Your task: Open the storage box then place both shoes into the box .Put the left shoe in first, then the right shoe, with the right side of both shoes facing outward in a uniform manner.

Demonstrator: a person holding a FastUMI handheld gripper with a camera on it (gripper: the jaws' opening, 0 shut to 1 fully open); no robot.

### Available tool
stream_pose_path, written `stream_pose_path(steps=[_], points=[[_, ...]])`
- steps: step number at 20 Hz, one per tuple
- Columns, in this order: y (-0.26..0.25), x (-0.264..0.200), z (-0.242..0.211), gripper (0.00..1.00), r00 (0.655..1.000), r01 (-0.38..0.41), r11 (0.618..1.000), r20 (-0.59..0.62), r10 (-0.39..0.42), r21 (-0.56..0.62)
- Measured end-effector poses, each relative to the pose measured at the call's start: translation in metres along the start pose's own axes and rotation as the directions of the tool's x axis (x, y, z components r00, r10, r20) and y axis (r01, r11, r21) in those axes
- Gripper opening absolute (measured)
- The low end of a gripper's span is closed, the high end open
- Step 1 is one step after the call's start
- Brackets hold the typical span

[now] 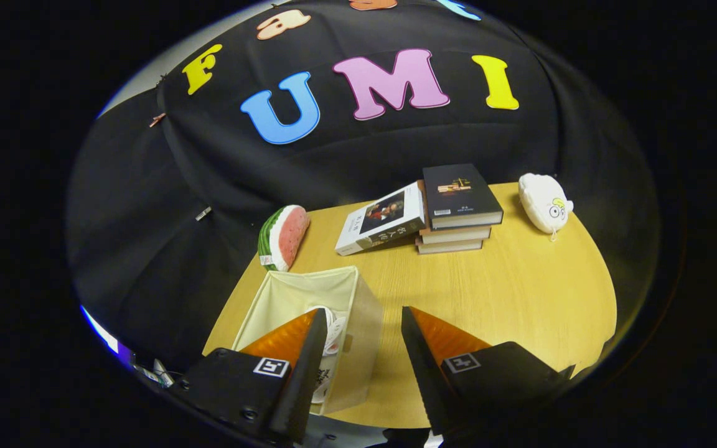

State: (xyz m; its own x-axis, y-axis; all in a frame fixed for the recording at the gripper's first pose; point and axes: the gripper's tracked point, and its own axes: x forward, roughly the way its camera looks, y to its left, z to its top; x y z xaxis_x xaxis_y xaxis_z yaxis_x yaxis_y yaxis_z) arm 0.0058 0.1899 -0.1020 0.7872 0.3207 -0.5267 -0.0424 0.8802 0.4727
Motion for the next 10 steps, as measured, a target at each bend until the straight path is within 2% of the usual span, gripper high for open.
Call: stream_pose_path(steps=[5,10], points=[[-0.038,-0.028,0.055,0.75,0.987,0.004,0.997,0.159,0.009,-0.077],[-0.086,-0.071,0.115,0.77,0.938,0.067,0.982,0.345,-0.001,-0.178]])
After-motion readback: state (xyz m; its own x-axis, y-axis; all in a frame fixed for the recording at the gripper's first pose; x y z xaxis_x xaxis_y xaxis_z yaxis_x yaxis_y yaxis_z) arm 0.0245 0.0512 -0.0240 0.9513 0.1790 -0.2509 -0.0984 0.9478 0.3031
